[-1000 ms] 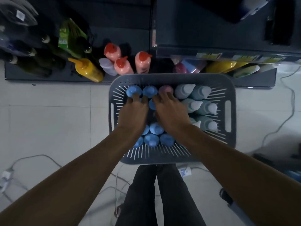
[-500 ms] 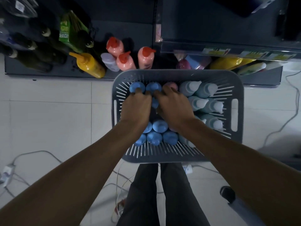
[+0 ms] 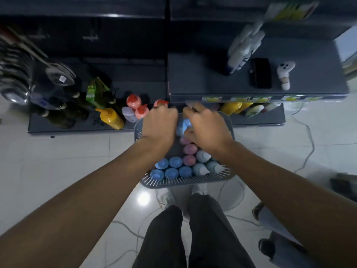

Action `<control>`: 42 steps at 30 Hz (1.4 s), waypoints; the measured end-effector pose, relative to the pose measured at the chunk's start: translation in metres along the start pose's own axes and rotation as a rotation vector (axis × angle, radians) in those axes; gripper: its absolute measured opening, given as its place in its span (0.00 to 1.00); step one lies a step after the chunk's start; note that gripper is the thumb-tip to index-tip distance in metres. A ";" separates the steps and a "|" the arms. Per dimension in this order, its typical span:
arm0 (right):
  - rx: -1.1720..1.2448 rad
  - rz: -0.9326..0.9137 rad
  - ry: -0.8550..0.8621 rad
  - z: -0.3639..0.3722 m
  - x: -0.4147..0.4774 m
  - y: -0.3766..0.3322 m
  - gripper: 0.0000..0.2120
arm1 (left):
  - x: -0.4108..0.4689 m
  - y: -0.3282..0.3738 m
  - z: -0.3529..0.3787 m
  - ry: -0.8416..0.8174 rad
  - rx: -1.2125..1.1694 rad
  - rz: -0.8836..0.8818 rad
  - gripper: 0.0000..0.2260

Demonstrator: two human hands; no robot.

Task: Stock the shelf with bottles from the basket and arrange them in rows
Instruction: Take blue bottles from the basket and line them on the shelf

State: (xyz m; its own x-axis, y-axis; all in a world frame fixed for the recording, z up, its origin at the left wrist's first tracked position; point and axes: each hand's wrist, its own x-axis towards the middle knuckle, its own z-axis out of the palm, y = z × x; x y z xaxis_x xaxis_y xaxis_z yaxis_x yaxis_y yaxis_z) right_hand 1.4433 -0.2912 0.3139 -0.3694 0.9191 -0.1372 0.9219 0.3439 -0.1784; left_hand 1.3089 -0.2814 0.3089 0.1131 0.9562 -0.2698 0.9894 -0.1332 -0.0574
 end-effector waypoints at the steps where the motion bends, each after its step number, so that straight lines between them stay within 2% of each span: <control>1: 0.002 0.007 0.022 -0.015 -0.004 0.003 0.18 | -0.001 0.002 -0.014 0.017 0.010 0.003 0.11; 9: 0.003 0.118 0.168 -0.121 -0.037 0.023 0.12 | -0.015 0.025 -0.113 0.138 0.023 0.105 0.11; 12: 0.012 0.147 0.202 -0.156 -0.047 0.033 0.13 | -0.018 0.037 -0.148 0.186 0.010 0.157 0.12; 19: -0.033 0.208 0.297 -0.215 -0.060 0.068 0.12 | -0.018 0.071 -0.217 0.302 -0.051 0.259 0.04; 22: -0.049 0.213 0.339 -0.237 -0.061 0.086 0.13 | -0.014 0.087 -0.239 0.346 -0.051 0.283 0.11; 24: -0.050 0.222 0.363 -0.251 -0.060 0.101 0.13 | -0.010 0.101 -0.251 0.353 -0.035 0.304 0.08; 26: -0.046 0.226 0.395 -0.263 -0.059 0.118 0.12 | -0.004 0.116 -0.259 0.350 -0.031 0.305 0.10; 29: -0.087 0.211 0.442 -0.281 -0.051 0.145 0.12 | 0.006 0.136 -0.273 0.383 -0.030 0.317 0.06; 36: -0.075 0.145 0.467 -0.325 -0.018 0.220 0.09 | 0.037 0.196 -0.310 0.451 -0.073 0.290 0.07; 42: 0.037 0.051 0.418 -0.352 0.013 0.259 0.09 | 0.064 0.227 -0.339 0.492 -0.133 0.226 0.07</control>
State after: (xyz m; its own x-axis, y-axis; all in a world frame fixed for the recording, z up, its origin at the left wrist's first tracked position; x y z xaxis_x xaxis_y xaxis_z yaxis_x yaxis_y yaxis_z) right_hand 1.7180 -0.1220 0.6093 -0.2377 0.9363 0.2587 0.9300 0.2962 -0.2177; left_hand 1.5718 -0.1617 0.6047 0.3215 0.9207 0.2211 0.9349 -0.3457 0.0803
